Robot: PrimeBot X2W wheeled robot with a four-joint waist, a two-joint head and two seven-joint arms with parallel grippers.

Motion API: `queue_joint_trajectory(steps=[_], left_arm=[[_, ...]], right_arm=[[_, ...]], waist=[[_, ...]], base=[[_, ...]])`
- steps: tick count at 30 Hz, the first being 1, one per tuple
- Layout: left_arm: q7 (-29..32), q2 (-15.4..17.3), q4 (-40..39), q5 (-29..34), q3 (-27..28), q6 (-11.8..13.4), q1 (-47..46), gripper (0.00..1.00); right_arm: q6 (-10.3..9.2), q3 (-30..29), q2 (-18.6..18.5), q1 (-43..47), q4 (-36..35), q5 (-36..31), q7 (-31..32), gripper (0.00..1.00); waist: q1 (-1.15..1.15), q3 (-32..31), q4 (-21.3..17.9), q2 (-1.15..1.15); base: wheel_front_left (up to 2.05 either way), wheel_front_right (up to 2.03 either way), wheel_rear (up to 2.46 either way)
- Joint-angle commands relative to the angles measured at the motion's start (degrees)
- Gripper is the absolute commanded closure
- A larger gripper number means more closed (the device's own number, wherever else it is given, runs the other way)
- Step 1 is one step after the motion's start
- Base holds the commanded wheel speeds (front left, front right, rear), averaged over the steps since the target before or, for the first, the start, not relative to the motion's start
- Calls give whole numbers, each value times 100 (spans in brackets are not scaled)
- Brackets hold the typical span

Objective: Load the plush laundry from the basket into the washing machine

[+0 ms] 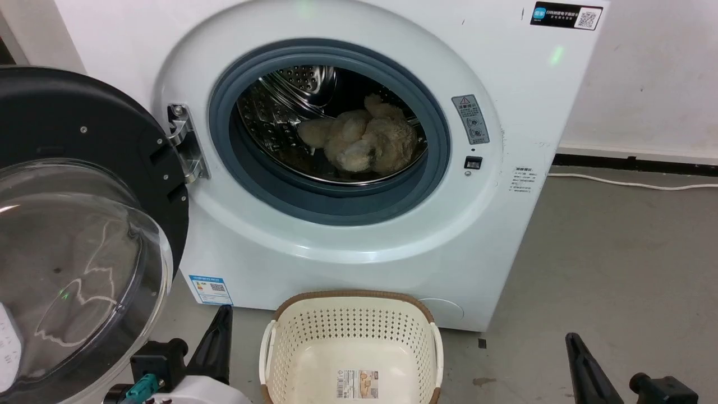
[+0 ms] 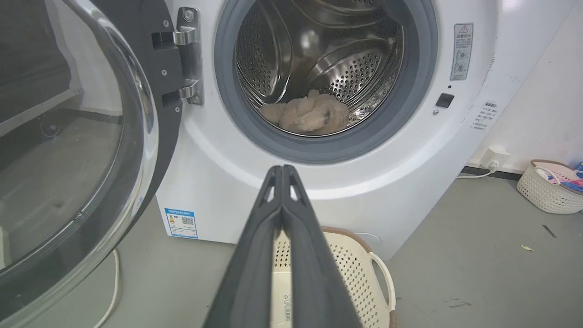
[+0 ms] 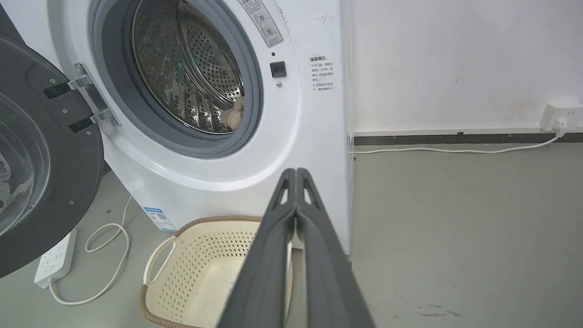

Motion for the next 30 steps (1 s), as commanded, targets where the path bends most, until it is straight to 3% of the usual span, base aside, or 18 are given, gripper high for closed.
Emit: queue_joint_trajectory(steps=[1, 30], left_arm=[[24, -47, -36, 80, 49, -26, 0, 100], [304, -458, -180, 855, 543, -244, 1, 100]], right_arm=[[1, 3, -1, -82, -44, -43, 34, 100], [2, 11, -1, -288, -219, -359, 375, 100]], waist=[[0, 2, -2, 0], [0, 80, -73, 0]], base=[[0, 0, 0], [0, 0, 0]])
